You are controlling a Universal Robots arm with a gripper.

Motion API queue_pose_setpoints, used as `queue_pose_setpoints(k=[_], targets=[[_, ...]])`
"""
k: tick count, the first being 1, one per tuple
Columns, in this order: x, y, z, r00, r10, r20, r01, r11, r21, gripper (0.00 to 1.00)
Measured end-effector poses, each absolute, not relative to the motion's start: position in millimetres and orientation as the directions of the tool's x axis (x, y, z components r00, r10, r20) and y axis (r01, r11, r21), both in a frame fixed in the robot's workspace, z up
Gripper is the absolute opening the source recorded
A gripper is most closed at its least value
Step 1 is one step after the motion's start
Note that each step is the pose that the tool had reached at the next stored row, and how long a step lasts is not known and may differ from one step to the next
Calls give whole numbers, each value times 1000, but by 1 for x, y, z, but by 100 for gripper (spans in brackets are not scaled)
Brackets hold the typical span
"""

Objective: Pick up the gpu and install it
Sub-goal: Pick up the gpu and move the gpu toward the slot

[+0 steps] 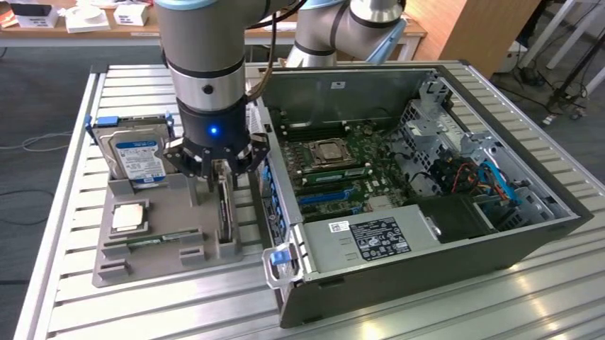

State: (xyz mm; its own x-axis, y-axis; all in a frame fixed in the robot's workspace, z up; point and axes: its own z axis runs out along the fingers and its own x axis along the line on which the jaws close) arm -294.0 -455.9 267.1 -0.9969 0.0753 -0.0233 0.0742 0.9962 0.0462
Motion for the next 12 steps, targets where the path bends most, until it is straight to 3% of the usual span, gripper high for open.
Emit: queue_pose_setpoints(k=[12], targets=[[-294,-456,249,-997,75,-23,74,996,46,42]])
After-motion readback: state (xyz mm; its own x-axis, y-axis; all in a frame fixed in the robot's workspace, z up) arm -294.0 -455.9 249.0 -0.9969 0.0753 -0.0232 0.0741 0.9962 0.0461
